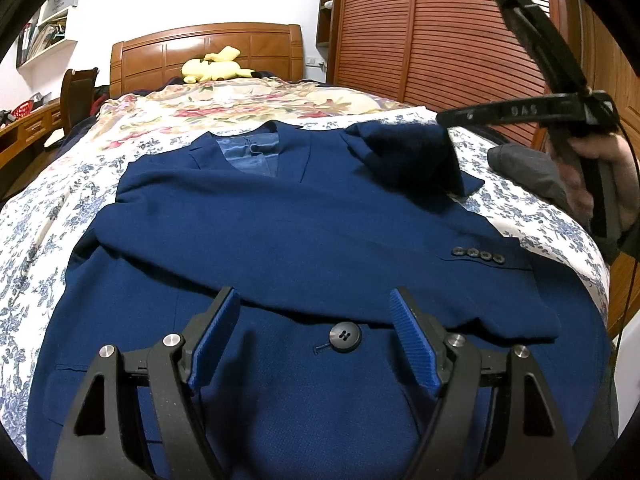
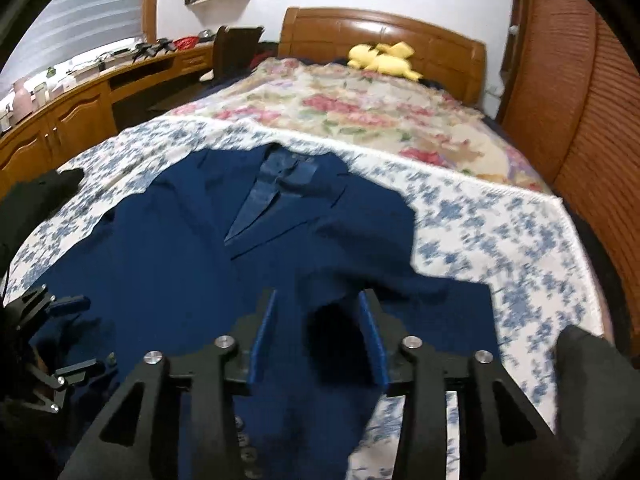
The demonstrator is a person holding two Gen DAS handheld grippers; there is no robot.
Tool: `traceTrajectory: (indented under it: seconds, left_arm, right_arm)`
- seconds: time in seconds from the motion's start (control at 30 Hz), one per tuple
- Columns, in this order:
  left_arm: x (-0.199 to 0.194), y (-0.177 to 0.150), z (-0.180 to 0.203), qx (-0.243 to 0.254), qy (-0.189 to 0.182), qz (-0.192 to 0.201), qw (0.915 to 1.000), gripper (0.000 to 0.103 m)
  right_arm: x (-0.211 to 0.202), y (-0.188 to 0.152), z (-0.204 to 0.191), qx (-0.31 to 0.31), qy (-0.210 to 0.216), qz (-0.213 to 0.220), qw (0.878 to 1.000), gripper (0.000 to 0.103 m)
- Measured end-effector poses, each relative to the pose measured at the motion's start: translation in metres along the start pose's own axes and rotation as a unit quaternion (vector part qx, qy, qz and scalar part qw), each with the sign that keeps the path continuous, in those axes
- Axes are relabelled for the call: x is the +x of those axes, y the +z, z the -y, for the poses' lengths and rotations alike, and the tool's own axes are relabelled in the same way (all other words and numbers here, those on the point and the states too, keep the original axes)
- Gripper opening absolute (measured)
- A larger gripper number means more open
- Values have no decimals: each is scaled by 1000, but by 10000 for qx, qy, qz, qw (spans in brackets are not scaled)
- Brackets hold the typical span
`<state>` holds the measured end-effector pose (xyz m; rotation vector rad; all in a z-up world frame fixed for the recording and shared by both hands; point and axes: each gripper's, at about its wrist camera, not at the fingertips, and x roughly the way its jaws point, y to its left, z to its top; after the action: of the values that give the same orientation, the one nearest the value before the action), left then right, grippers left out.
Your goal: Fold large clothes
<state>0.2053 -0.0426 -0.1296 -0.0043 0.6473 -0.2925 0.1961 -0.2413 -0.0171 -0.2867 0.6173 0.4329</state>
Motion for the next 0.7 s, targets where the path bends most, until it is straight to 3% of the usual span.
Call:
traceTrajectory:
  seconds: [0.23, 0.7]
  left_arm:
    - [0, 0, 0, 7, -3, -3, 10000, 78]
    - [0, 0, -1, 8, -7, -5, 10000, 78]
  right_arm:
    - [-6, -4, 27, 358, -377, 228, 9984, 53]
    - [67, -23, 85, 1140, -1086, -576, 9858, 56]
